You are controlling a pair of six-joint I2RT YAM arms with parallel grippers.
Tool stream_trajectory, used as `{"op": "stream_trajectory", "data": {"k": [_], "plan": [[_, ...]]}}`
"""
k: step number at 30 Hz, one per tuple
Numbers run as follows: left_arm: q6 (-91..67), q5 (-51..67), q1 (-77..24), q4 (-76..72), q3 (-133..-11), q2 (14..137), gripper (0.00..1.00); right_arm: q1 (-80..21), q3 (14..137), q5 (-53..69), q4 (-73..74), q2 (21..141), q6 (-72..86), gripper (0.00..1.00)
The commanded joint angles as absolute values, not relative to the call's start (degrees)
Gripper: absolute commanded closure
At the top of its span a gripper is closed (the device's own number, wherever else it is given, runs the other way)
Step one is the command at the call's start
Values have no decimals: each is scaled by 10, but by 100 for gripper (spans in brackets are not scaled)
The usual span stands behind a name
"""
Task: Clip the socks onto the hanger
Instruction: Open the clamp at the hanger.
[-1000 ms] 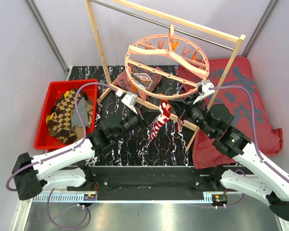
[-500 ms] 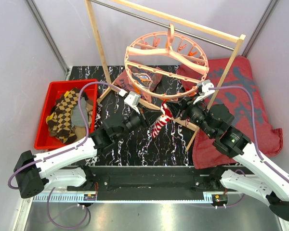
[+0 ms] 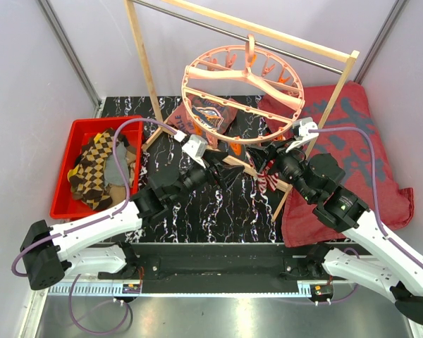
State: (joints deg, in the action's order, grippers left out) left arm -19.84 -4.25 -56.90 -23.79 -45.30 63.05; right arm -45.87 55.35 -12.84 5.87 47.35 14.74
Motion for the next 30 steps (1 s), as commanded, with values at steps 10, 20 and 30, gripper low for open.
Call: {"op": "stream_trajectory", "data": {"k": [10, 20, 30], "plan": [[-68, -2, -531, -372, -454, 674, 16, -461, 556, -155, 47, 468, 120, 40], [-79, 131, -475, -431, -437, 705, 14, -461, 559, -172, 48, 472, 101, 39], [-98, 271, -416, -531, -442, 770, 17, -461, 560, -171, 47, 471, 91, 39]]}}
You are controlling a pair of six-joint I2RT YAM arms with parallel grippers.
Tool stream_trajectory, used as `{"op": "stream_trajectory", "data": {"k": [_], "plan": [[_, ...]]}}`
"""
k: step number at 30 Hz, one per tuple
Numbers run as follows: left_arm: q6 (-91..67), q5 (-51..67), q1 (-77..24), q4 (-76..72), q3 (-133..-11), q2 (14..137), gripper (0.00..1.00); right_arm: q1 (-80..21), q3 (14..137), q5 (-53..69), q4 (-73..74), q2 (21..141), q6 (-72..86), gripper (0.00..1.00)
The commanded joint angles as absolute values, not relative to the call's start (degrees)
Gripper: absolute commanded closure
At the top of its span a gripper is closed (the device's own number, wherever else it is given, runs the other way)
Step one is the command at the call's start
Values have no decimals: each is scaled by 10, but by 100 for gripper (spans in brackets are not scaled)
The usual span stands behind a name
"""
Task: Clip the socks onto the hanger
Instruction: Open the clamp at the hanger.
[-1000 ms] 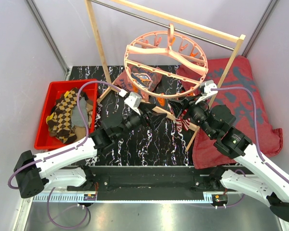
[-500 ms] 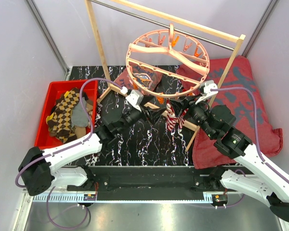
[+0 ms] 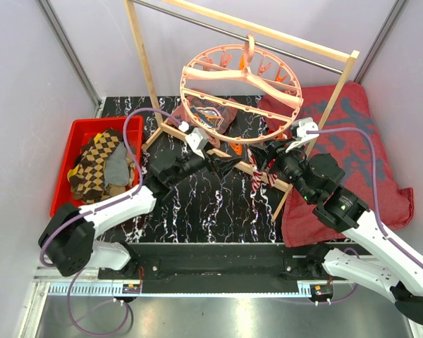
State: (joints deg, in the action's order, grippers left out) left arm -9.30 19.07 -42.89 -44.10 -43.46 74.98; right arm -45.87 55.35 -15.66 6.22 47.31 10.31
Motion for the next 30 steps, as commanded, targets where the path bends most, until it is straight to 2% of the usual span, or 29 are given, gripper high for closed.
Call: {"op": "stream_trajectory", "data": {"k": [1, 9, 20, 30], "plan": [[-98, 275, -415, -535, -445, 774, 18, -461, 560, -171, 48, 471, 91, 39], [-136, 307, -413, -609, -461, 809, 33, -461, 561, -164, 47, 471, 89, 39], [-184, 314, -413, -664, -461, 820, 48, -462, 558, -160, 47, 468, 96, 39], [-204, 294, -416, -671, -450, 809, 73, -461, 568, -150, 63, 455, 104, 39]]}}
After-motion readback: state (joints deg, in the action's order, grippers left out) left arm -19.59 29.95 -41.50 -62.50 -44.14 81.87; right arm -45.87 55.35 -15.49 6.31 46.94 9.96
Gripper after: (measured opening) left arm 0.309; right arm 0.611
